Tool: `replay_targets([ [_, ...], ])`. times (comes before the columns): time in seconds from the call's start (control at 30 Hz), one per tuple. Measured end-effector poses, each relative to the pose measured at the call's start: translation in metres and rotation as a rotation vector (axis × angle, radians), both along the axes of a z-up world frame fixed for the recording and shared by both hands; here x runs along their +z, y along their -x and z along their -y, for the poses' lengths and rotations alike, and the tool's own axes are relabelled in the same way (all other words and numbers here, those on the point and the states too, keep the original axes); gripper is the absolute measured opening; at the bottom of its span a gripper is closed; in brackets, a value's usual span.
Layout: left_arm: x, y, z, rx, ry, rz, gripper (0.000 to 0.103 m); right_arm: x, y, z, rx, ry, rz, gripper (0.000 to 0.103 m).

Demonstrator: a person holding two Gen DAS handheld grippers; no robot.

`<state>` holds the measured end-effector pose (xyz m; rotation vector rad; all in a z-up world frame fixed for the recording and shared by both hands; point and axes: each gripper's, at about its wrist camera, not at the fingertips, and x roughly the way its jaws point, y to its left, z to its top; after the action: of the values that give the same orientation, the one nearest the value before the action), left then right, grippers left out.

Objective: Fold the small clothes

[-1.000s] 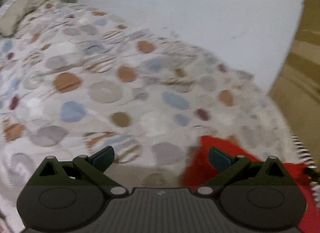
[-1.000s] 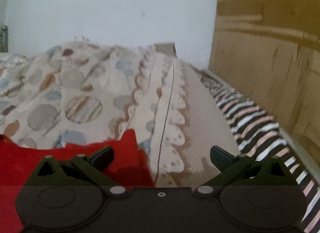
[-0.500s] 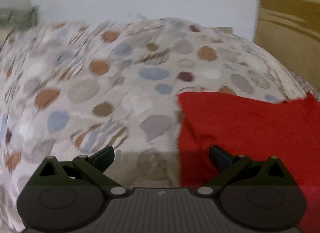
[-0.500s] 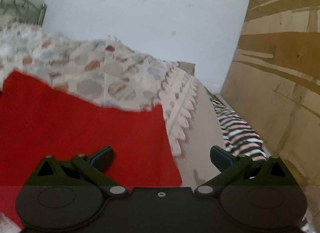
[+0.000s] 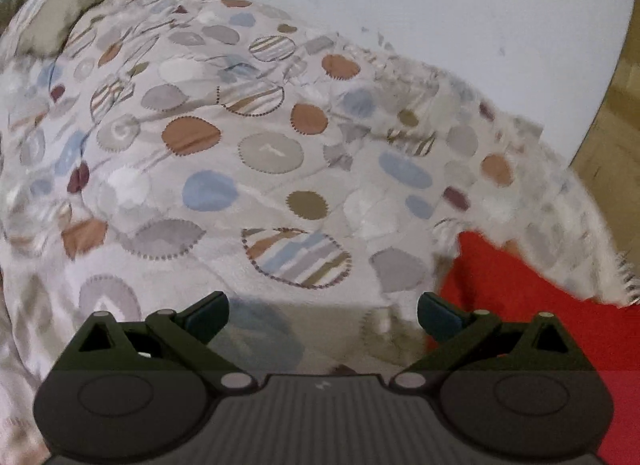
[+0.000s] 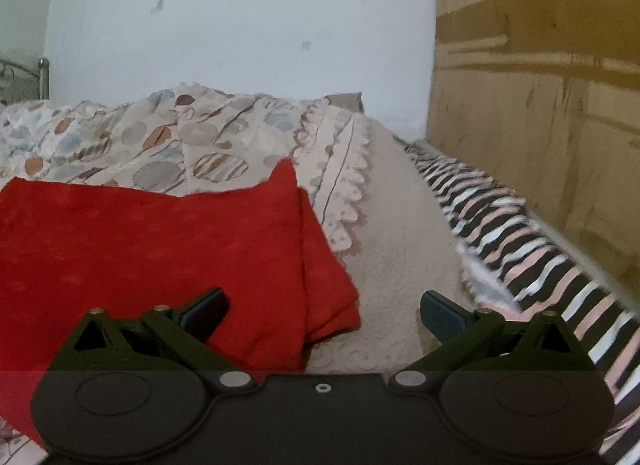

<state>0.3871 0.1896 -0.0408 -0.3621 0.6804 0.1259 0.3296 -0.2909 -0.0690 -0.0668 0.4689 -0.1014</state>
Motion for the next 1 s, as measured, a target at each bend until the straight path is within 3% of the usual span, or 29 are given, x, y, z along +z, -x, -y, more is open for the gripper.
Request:
replay_targets([
  [0.1,0.003,0.016,0.002,-0.020,0.046,0.027,0.103,0.014,0.016,-0.009,0.005,0.029,0.056,0.103],
  [0.27,0.006,0.046,0.015,-0.072,0.045,0.063,0.103,0.039,0.034,-0.026,0.045,-0.021,0.143,0.103],
  [0.43,0.000,0.076,0.026,-0.099,0.081,0.073,0.103,0.047,0.033,-0.055,0.127,-0.037,0.135,0.103],
  [0.67,-0.001,0.100,0.035,-0.116,0.075,0.126,0.103,0.039,0.022,-0.104,0.237,0.001,0.082,0.103],
  [0.83,-0.005,0.101,0.039,-0.138,0.090,0.098,0.103,0.011,0.030,-0.133,0.280,0.169,0.024,0.103],
  [1.0,-0.007,0.099,0.042,-0.159,0.094,0.084,0.103,-0.005,0.046,-0.134,0.258,0.193,0.106,0.102],
])
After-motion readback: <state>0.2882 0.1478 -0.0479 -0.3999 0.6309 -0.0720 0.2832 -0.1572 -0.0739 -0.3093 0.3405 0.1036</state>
